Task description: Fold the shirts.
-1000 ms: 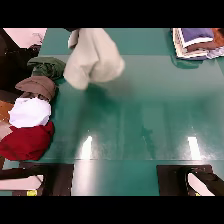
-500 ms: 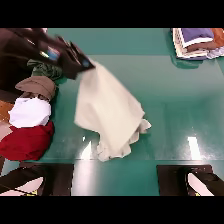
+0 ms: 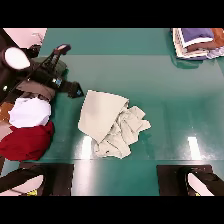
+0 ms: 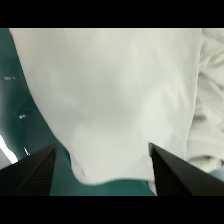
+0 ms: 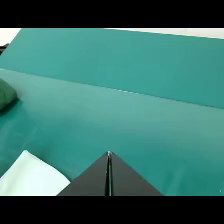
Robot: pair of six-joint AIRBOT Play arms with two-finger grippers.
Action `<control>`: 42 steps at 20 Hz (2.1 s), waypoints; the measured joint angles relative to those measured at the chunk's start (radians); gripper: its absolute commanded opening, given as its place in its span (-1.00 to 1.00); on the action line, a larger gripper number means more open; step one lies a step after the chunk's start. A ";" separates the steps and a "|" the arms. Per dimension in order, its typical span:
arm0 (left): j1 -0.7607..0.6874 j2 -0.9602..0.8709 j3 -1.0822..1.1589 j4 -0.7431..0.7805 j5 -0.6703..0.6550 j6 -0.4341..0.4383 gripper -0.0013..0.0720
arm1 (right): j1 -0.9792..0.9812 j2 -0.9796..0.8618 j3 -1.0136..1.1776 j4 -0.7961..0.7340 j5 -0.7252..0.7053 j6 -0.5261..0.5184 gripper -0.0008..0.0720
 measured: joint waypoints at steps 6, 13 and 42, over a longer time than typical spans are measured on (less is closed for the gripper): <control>0.029 0.195 -0.486 -0.237 0.013 -0.023 0.85 | 0.000 -0.001 0.000 -0.004 0.010 0.000 -0.93; 0.033 0.246 -0.829 -0.525 0.129 0.054 0.85 | 0.000 -0.027 0.000 0.000 0.015 0.000 -0.94; 0.033 0.253 -0.852 -0.630 0.438 0.093 -0.91 | 0.066 -0.059 0.000 -0.008 0.018 0.002 -0.94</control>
